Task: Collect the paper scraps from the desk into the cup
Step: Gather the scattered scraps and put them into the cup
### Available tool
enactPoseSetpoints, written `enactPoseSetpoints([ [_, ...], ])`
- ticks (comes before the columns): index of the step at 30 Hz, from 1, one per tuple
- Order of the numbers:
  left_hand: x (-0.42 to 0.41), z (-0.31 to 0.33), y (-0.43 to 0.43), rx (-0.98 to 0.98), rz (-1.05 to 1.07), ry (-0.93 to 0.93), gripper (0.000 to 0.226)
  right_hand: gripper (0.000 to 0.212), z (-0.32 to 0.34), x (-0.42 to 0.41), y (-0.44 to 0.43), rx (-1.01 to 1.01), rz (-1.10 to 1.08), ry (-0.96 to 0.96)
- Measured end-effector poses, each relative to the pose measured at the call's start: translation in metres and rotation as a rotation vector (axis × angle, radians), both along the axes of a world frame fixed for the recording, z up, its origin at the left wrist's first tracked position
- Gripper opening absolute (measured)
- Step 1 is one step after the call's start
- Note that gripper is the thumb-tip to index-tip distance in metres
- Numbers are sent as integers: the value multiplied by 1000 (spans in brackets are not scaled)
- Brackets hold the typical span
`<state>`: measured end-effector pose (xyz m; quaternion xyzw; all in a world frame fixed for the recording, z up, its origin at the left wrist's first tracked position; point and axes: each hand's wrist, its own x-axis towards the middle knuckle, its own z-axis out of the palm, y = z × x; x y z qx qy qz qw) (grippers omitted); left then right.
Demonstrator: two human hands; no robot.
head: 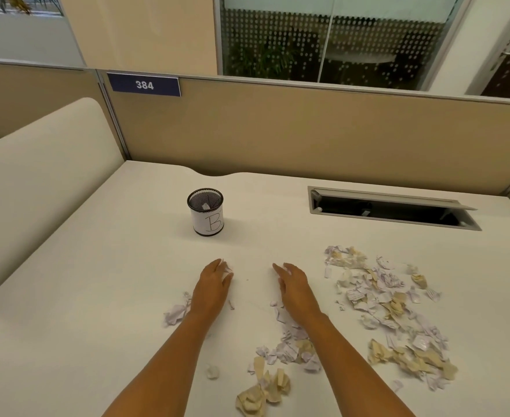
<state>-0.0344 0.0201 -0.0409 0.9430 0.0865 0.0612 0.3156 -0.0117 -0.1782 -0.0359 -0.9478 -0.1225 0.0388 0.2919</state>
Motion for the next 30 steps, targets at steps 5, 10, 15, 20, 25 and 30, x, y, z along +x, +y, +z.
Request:
enactPoseSetpoints([
  [5, -4, -9, -9, 141, -123, 66, 48, 45, -5, -12, -4, -178, 196, -39],
  [10, -7, -13, -11, 255, -166, 119, 48, 53, -3, -30, -20, -209, 349, 51],
  [15, -5, -5, -12, 96, -142, 40, 19, 58, -6, -39, -36, -352, 503, 7],
  [20, -2, 0, -15, 87, -80, 86, 25, 44, -6, -40, -38, -236, 473, -62],
  [25, 4, 19, -19, 66, -103, 194, 13, 37, 1, -39, -31, -349, 444, -90],
  [30, 11, 23, -19, -131, 104, 111, 19, 25, -1, -37, -23, -179, 298, -124],
])
